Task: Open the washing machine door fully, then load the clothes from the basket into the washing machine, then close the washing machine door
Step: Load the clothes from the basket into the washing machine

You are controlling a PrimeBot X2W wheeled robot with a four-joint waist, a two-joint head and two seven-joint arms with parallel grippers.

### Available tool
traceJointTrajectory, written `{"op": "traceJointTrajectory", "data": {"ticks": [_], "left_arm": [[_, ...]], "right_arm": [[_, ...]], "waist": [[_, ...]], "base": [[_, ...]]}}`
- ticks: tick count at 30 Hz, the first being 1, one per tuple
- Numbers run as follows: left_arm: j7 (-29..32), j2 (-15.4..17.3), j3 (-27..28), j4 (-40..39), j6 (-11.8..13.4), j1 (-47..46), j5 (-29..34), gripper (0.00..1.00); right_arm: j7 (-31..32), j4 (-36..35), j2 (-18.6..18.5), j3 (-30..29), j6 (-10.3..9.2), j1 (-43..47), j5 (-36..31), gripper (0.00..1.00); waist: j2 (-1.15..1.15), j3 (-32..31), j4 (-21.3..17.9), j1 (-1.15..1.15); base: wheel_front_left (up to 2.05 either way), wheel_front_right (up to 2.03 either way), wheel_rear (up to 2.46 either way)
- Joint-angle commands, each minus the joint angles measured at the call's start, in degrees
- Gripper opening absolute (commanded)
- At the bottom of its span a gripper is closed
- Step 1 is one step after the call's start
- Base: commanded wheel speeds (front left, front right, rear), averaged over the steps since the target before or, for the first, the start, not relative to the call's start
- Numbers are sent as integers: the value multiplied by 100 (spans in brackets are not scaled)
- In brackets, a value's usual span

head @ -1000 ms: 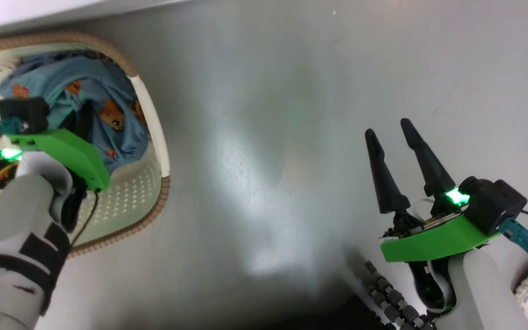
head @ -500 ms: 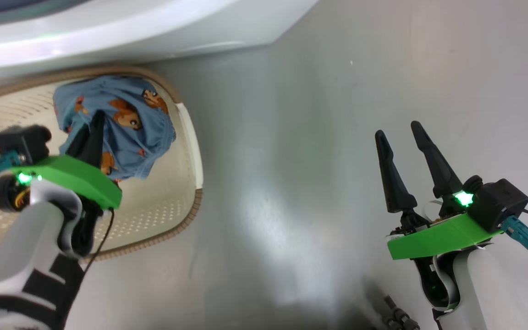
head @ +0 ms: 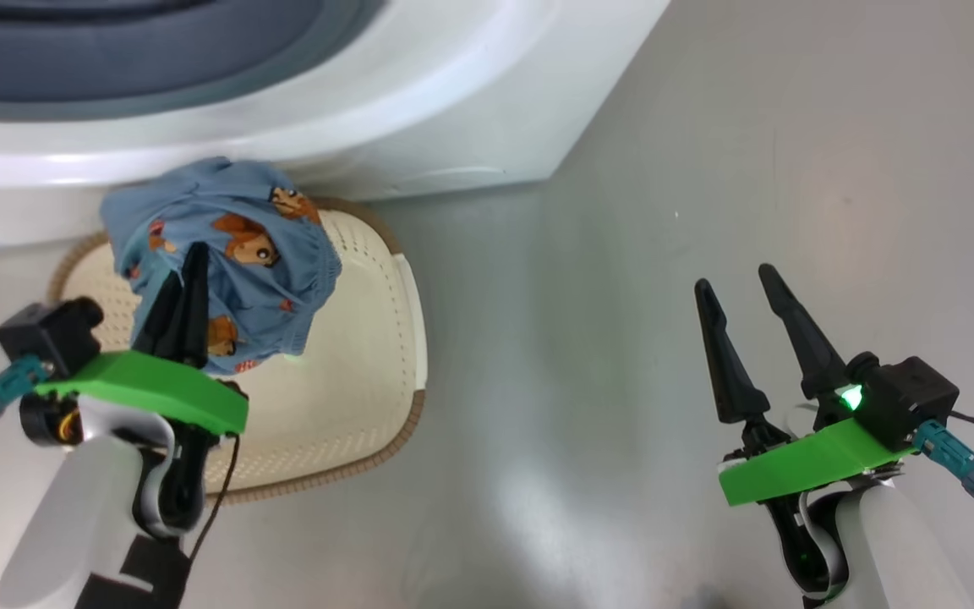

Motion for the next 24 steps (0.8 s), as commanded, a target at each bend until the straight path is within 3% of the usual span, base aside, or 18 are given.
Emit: {"op": "traceJointTrajectory", "data": {"ticks": [1,17,24], "left_arm": [[-38,113,331,-254,-15,248,83,0],[-38,-299,1337,-1535,-15,1182,616,0],[-38,-377,1455,-1920,-15,1465,870,0]], "right_arm": [[-27,-63,10,80,14,202,-39,100],[-27,166,10,-43,14,613,-60,100],[-27,212,10,-75,14,779,-64,100]], "waist": [[0,-398,179,0],[0,-1467,483,0],[0,-1812,588,0]], "base": [[0,0,0],[0,0,0],[0,0,0]]}}
